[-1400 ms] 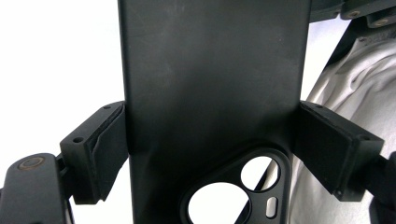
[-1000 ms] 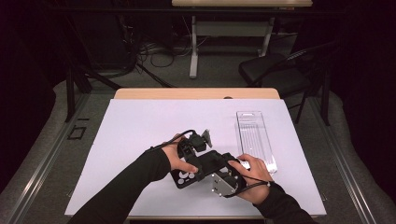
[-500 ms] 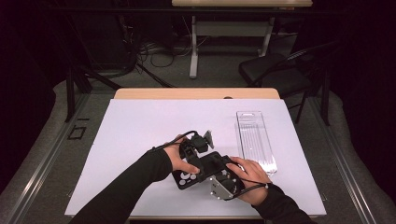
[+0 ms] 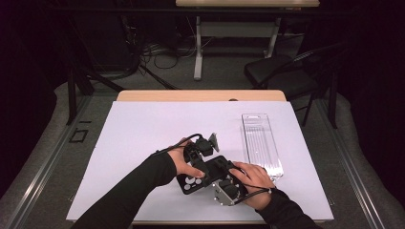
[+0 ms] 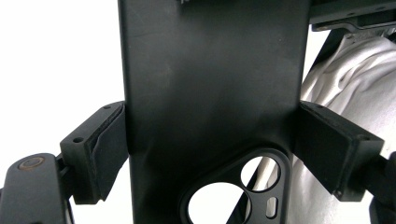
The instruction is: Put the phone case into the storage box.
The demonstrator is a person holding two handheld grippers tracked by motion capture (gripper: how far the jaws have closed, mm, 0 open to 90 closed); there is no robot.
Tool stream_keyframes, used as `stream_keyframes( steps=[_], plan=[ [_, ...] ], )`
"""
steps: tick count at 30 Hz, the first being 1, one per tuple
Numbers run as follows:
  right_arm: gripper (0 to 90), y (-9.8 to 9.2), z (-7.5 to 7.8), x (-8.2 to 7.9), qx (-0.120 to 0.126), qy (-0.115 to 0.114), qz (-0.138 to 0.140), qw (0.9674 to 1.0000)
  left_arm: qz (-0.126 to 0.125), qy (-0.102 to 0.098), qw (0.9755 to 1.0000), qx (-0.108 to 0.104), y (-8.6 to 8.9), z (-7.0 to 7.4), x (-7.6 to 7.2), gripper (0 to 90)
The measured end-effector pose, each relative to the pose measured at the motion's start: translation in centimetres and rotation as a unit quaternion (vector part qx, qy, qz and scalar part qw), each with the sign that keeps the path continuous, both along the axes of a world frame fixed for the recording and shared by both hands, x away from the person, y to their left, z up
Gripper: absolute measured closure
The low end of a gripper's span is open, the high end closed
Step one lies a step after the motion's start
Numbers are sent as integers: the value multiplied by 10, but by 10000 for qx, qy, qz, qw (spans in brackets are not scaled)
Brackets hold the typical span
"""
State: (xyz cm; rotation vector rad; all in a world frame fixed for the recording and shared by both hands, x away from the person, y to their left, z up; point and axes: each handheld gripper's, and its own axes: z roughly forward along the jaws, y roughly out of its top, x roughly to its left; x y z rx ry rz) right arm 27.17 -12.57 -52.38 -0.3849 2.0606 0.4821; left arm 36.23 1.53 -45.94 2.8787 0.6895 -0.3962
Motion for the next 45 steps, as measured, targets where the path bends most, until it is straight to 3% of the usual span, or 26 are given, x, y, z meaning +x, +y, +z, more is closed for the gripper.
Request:
stream_keyframes(
  steps=[21,45],
  plan=[
    [631,1,-5,4,-241,-211,46,9995,-84,141,9998,-112,-2,1,-1,146],
    [735,3,-7,4,-404,-459,111,9981,-44,174,9998,-94,-3,-1,-1,145]
  ],
)
